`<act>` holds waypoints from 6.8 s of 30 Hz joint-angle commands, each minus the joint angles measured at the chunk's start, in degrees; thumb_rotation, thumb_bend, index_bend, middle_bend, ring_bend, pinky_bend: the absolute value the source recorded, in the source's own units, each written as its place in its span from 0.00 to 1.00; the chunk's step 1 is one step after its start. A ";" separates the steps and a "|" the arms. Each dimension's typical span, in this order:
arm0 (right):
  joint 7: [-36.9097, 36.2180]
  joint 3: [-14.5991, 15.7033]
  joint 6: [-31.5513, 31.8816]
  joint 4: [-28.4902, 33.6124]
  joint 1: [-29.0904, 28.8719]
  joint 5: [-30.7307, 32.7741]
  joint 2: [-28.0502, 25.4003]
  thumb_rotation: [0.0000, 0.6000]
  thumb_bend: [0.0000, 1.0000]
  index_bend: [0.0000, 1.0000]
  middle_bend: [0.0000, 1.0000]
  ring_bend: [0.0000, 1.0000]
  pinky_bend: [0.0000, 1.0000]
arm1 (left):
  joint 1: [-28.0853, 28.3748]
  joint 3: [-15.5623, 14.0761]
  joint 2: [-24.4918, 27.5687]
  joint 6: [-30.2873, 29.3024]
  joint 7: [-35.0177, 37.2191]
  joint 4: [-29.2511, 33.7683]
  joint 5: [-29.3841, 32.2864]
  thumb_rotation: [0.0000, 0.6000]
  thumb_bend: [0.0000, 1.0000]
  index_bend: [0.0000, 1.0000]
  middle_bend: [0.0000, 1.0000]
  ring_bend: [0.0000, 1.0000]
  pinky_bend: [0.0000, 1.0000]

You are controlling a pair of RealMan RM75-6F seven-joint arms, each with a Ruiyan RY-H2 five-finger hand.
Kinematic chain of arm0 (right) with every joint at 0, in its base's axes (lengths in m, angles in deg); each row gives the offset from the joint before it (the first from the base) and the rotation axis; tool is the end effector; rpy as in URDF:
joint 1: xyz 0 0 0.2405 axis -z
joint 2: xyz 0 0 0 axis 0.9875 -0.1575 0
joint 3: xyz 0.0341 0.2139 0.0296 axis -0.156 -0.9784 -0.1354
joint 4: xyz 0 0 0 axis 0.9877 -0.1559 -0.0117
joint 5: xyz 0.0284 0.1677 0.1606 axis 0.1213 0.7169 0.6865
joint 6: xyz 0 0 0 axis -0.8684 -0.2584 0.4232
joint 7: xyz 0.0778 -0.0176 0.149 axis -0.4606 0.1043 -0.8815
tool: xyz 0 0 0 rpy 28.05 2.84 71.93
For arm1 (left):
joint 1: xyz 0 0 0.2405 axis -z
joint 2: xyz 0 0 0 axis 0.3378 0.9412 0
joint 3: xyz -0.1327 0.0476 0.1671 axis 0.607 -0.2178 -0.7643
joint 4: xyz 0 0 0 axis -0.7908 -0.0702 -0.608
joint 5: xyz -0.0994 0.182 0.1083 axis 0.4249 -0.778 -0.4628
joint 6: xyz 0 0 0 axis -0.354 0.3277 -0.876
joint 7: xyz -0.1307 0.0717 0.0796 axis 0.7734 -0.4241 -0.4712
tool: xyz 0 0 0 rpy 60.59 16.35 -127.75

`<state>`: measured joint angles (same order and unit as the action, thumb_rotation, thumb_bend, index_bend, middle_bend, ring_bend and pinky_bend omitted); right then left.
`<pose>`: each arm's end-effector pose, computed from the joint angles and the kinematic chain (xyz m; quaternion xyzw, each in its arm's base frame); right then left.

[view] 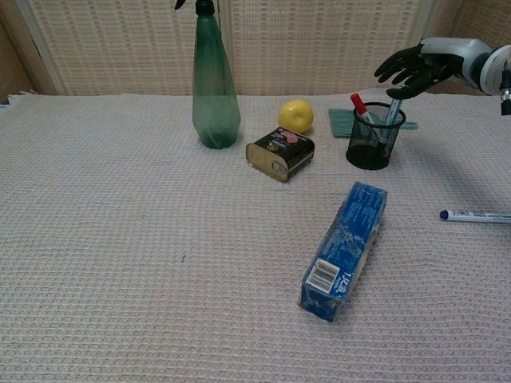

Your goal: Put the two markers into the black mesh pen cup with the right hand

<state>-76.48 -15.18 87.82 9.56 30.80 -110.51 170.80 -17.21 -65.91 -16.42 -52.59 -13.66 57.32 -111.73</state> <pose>-0.2038 -0.4868 0.0381 0.5682 -0.5767 0.4425 0.3857 -0.3274 0.1958 0.1637 -0.5400 -0.4237 -0.3066 0.6594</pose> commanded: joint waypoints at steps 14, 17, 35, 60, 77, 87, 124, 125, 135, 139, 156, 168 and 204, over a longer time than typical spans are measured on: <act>29.11 2.71 26.92 41.51 14.40 -2.75 -21.18 1.00 0.33 0.18 0.14 0.10 0.05 | -0.30 -0.25 0.17 -1.07 0.01 0.34 -1.27 1.00 0.50 0.11 0.00 0.00 0.10; 46.64 6.63 34.66 51.25 20.46 -1.75 -23.13 1.00 0.33 0.20 0.14 0.11 0.05 | -0.33 -0.33 0.12 -1.25 -0.11 0.44 -1.62 1.00 0.50 0.11 0.00 0.00 0.10; 66.22 15.52 32.00 48.05 27.80 6.30 -20.36 1.00 0.29 0.20 0.14 0.13 0.07 | -0.93 -0.89 0.57 -3.09 -0.76 1.96 -3.84 1.00 0.50 0.11 0.00 0.00 0.10; 70.24 10.70 18.75 34.80 19.52 17.28 -9.24 1.00 0.29 0.37 0.14 0.20 0.12 | -0.56 -0.44 0.41 -1.46 0.11 0.90 -1.83 1.00 0.50 0.11 0.00 0.00 0.10; 72.23 10.90 16.49 32.31 16.92 20.42 -5.37 1.00 0.29 0.37 0.14 0.21 0.13 | -0.40 -0.33 0.38 -1.11 -0.17 0.93 -1.40 1.00 0.50 0.11 0.00 0.00 0.10; 73.81 11.34 16.27 30.74 16.15 22.34 -3.90 1.00 0.29 0.42 0.16 0.23 0.15 | -0.43 -0.35 0.34 -1.12 0.22 0.67 -1.51 1.00 0.50 0.11 0.00 0.00 0.10; 61.06 1.94 21.45 42.86 15.01 18.58 -11.57 1.00 0.29 0.63 0.23 0.31 0.23 | -0.58 -0.46 0.48 -1.39 0.60 0.79 -1.94 1.00 0.50 0.11 0.00 0.00 0.10; 60.01 1.01 21.38 43.98 14.80 18.63 -12.36 1.00 0.29 0.63 0.23 0.31 0.23 | -0.61 -0.47 0.50 -1.46 0.62 0.82 -2.00 1.00 0.50 0.11 0.00 0.00 0.10; 41.28 -8.19 15.18 48.37 12.42 19.89 -17.47 1.00 0.29 0.66 0.23 0.31 0.23 | -0.93 -0.55 0.75 -2.31 0.64 1.19 -2.64 1.00 0.50 0.11 0.00 0.00 0.10; 28.75 -11.51 8.44 46.61 11.76 19.58 -18.59 1.00 0.29 0.66 0.23 0.31 0.23 | -0.92 -0.62 0.70 -2.36 0.50 1.18 -2.86 1.00 0.50 0.11 0.00 0.00 0.10; 8.65 -13.13 -2.92 25.42 5.23 12.07 -13.05 1.00 0.31 0.66 0.23 0.31 0.24 | -0.81 -0.11 0.55 -1.54 0.59 0.29 -1.03 1.00 0.50 0.11 0.00 0.00 0.10; 1.35 -11.00 -5.07 15.07 1.61 6.99 -7.59 1.00 0.31 0.66 0.23 0.31 0.25 | -0.61 0.36 0.36 -0.72 0.93 -0.59 0.42 1.00 0.50 0.11 0.00 0.00 0.10; -17.06 0.28 -5.49 -5.95 -3.55 -5.35 2.25 1.00 0.33 0.51 0.23 0.27 0.22 | 0.26 0.82 -0.40 1.50 -0.47 -1.80 2.88 1.00 0.50 0.11 0.00 0.00 0.10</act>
<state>-93.01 -15.36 82.02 3.60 27.48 -115.37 173.06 -16.95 -65.10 -16.87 -51.07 -14.14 55.47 -108.77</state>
